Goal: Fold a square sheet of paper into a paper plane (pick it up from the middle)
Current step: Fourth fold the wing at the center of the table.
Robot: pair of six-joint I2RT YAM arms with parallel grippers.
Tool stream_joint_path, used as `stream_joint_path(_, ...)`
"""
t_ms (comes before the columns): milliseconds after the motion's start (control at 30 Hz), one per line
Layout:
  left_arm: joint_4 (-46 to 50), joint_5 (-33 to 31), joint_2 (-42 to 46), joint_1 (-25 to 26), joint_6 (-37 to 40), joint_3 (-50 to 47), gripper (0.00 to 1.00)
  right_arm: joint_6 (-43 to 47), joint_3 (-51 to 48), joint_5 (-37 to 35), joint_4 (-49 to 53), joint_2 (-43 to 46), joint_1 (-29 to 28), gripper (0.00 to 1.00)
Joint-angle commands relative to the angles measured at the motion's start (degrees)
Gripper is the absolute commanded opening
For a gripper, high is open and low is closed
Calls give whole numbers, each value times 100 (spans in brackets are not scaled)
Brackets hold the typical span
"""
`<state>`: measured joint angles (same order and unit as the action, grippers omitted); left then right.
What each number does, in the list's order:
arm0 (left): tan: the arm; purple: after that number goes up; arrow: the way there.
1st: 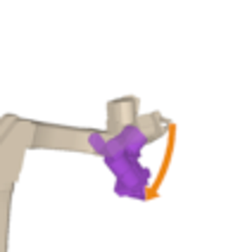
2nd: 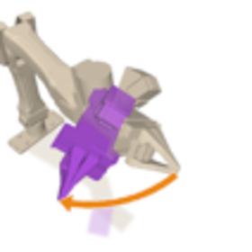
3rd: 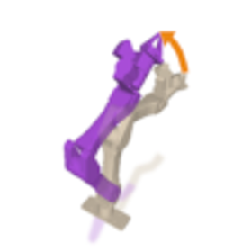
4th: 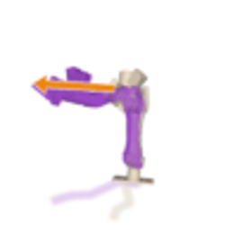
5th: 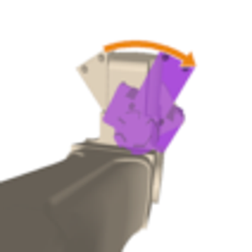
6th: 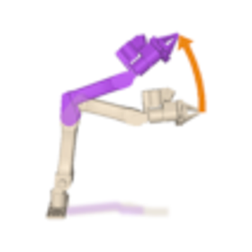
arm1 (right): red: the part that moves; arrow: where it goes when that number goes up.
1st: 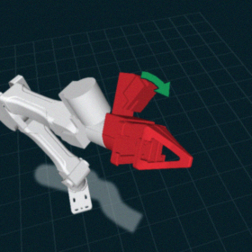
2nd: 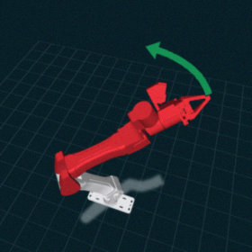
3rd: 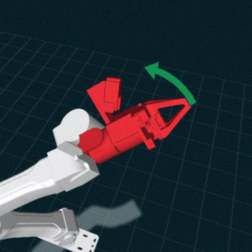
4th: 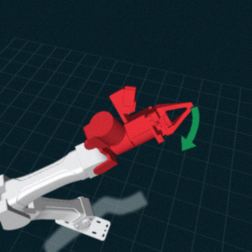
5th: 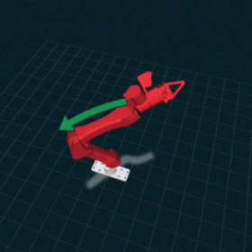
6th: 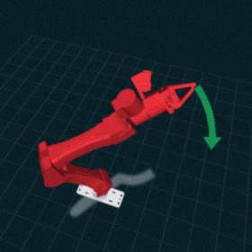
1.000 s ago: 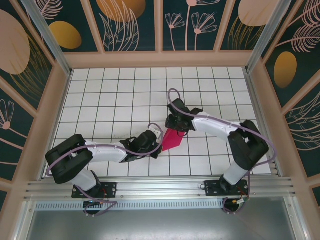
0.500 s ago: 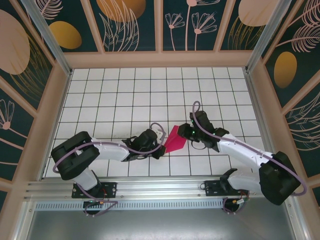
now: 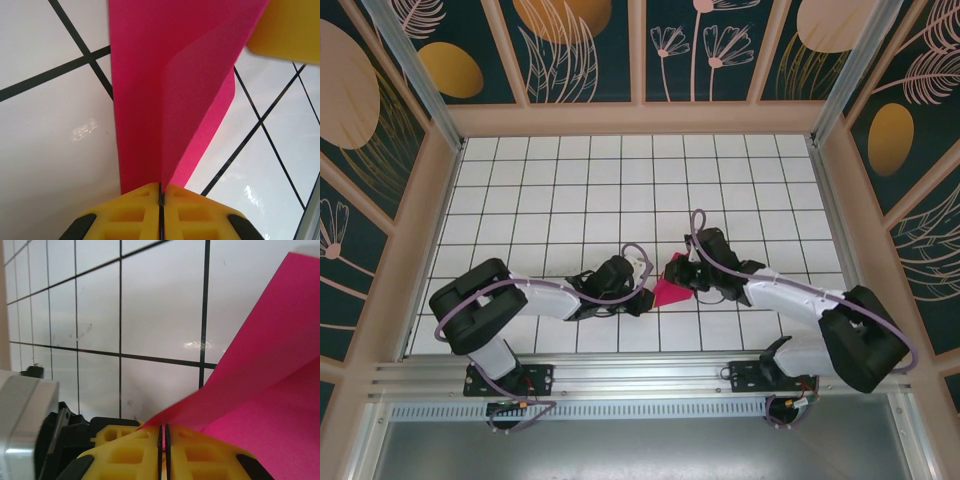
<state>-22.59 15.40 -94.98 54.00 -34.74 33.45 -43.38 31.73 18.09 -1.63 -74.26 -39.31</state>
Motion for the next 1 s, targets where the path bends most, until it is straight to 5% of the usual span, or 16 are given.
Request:
stream_joint_path(0,-58,67,-8,-29,45,105,9,-90,-15,118,-401,-99,-49,15)
stream_joint_path(200,70,16,59,-25,143,122,12,-34,154,44,-347,-416,-42,15)
stream_joint_path(500,141,-92,65,-29,200,162,29,-210,85,-411,-181,-294,35,16)
stream_joint_path(967,231,-99,-19,-21,283,276,9,12,-77,120,-499,91,-46,17)
